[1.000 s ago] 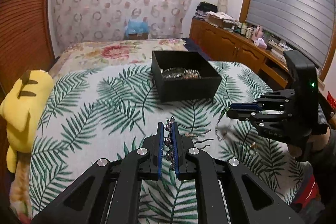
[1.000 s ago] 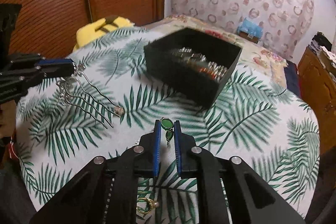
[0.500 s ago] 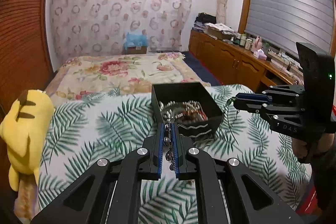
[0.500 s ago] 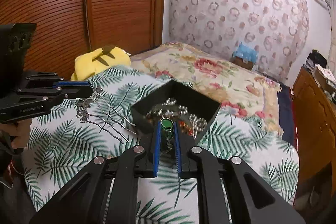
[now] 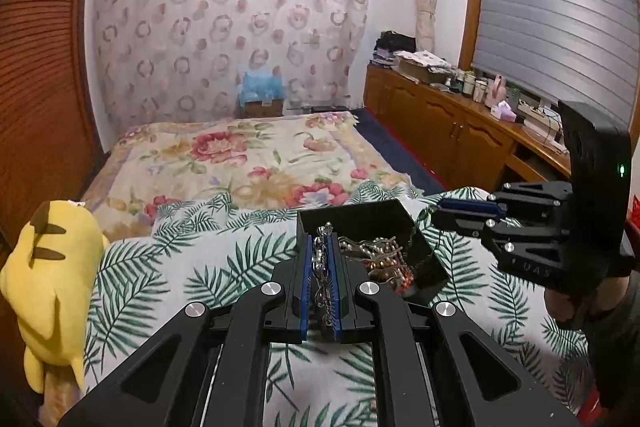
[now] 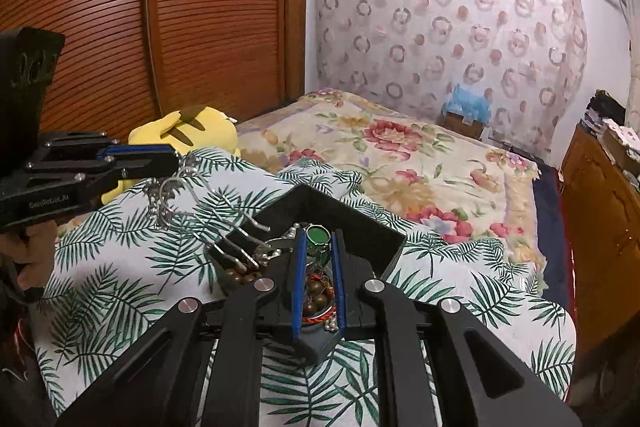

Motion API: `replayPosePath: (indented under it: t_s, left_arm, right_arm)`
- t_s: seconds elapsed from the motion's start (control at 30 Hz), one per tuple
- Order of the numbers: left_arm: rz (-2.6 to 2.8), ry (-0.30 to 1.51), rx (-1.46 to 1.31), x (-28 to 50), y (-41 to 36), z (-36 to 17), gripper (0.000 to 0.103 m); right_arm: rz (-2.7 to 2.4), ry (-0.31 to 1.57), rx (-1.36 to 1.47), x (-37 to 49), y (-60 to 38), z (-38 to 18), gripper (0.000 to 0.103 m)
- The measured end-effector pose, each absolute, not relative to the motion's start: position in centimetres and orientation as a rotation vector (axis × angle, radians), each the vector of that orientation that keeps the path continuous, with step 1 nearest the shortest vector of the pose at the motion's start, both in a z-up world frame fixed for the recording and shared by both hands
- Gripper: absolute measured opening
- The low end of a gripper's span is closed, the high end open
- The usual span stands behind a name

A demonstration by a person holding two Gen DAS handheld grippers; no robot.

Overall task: Organize jewelry
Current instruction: 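Carry the comb and green pendant with both grippers over the black box, then lower both items into the box and open both grippers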

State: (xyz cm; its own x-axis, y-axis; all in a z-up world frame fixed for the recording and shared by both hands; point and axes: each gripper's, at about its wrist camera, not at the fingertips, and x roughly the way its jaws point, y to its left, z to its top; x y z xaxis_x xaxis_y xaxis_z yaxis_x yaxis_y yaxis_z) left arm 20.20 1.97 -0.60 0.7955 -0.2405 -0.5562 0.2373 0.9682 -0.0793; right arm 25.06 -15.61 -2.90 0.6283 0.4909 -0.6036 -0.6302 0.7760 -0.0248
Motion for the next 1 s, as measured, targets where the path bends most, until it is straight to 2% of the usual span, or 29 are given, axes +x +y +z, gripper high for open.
replayPosePath:
  t_s: [0.23, 0.3, 0.37, 1.0]
  left_arm:
    - [-0.261, 0.619, 0.001, 22.4, 1.5, -1.3, 0.007]
    - [-0.264, 0.624, 0.002, 22.9, 1.3, -1.5, 0.007]
    - [-0.267, 0.628, 0.006, 23.4, 1.0, -1.7, 0.007]
    - [-0.349, 0.700, 0.042, 28.0, -3.0, -4.3, 0.007]
  right_arm:
    - [0.645, 0.666, -0.224, 26.5, -16.0, -4.9, 0.016]
    - [0.640, 0.672, -0.220, 26.8, -16.2, -5.1, 0.028]
    - [0.639, 0.675, -0.207, 27.0, -16.5, -5.3, 0.031]
    - [0.572, 0.723, -0.175, 26.2, -19.6, -7.0, 0.031]
